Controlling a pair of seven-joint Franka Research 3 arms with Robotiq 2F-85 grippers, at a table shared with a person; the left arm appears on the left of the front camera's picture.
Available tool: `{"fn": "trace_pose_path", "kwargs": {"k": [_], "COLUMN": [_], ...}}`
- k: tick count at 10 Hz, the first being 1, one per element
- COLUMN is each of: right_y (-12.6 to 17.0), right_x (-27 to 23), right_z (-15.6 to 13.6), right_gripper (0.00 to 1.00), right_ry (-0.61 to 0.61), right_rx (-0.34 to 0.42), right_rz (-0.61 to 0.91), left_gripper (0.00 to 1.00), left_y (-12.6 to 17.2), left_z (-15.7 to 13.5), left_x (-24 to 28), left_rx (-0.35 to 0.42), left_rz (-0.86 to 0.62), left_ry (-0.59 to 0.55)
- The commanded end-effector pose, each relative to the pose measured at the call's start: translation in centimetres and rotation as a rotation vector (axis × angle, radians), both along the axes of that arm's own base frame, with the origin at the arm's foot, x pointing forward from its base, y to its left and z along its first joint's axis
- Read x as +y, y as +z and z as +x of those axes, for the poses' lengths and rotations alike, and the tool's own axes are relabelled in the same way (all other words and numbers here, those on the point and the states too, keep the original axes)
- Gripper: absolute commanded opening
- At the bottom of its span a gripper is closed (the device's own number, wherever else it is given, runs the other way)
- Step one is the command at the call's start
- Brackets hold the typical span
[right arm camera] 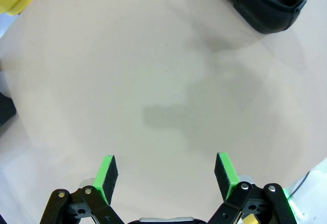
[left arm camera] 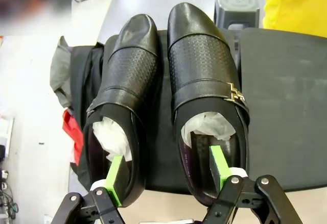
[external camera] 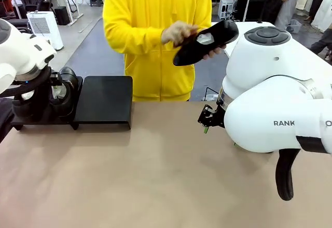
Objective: Organize the shoes by placing them on the stand.
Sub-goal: Pick up one Shoe and place it in the middle of the table.
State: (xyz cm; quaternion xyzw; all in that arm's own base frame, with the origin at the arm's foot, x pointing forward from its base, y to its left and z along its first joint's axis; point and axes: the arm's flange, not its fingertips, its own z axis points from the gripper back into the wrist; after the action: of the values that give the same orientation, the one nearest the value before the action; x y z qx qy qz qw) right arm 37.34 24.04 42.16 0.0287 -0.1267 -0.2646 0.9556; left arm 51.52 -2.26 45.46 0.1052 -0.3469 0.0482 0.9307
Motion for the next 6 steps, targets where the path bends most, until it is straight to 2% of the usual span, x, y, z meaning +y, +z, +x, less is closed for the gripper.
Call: {"fn": "trace_pose_path", "kwargs": {"k": [1, 3, 4, 5, 6], "right_y": [0.1, 0.1, 0.1, 0.1, 0.1], "right_x": [0.0, 0.0, 0.0, 0.0, 0.0], "right_z": [0.2, 0.2, 0.2, 0.2, 0.2], "right_gripper": [1.0, 1.0, 1.0, 1.0, 1.0], "right_ry": [0.019, 0.019, 0.019, 0.019, 0.019], "right_rx": [-0.005, -0.005, -0.005, -0.005, -0.005], "right_rz": [0.007, 0.007, 0.007, 0.007, 0.007], "left_gripper": [0.82, 0.82, 0.82, 0.82, 0.82], "left_y": [0.5, 0.1, 2.2, 3.8, 4.7], "left_z": [0.3, 0.1, -2.2, -4.0, -5.7], "left_x": [-0.1, 0.0, -1.8, -2.9, -3.9], "left_rx": [-0.012, -0.002, -0.033, -0.002, 0.068], "left_rz": [0.009, 0.0, -0.011, -0.047, -0.1], "left_ry": [-0.007, 0.0, -0.076, -0.122, -0.155]}}
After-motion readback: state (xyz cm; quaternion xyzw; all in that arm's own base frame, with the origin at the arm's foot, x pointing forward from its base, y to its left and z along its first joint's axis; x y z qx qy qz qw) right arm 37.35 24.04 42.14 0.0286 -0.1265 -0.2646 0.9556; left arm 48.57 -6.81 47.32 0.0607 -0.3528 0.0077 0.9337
